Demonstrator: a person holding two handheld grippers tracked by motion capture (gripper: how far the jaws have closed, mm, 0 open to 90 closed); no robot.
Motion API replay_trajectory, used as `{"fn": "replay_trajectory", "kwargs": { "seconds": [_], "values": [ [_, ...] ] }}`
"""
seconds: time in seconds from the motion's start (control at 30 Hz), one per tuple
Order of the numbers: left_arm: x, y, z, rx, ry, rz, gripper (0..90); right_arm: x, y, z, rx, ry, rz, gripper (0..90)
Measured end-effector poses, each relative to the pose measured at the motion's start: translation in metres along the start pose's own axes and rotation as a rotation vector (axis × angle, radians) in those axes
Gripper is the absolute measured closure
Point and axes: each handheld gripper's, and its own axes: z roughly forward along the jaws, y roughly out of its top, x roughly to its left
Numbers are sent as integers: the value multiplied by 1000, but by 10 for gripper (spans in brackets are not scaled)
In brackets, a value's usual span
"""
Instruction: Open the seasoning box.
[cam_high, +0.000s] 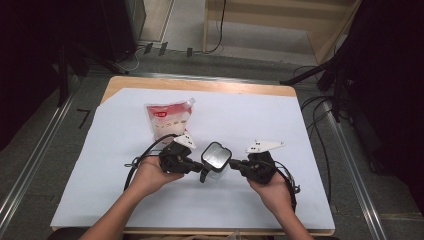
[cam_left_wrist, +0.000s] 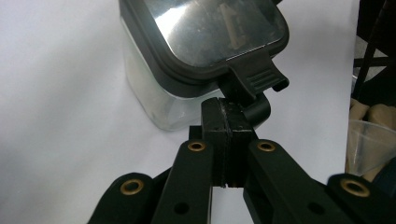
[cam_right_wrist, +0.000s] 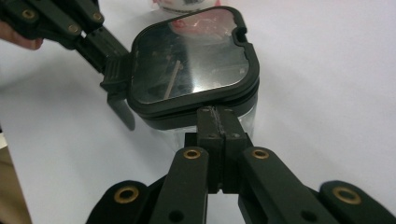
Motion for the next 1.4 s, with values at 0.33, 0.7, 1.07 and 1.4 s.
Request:
{"fn": "replay_trajectory", "kwargs": {
  "seconds": [0.33, 0.7, 1.07, 1.4],
  "values": [
    [-9, 6, 8, -23, 5, -12, 900, -11, 8, 10, -27, -32, 1, 900],
    [-13, 13, 21, -46, -24, -16, 900, -22, 11, 15, -46, -68, 22, 900],
    [-15, 17, 24, -17, -75, 12, 884, -28, 9, 1, -66, -73, 48, 900],
    [-2, 12, -12, -65, -32, 21, 794, 4, -3, -25, -71, -27, 34, 900]
  ]
}}
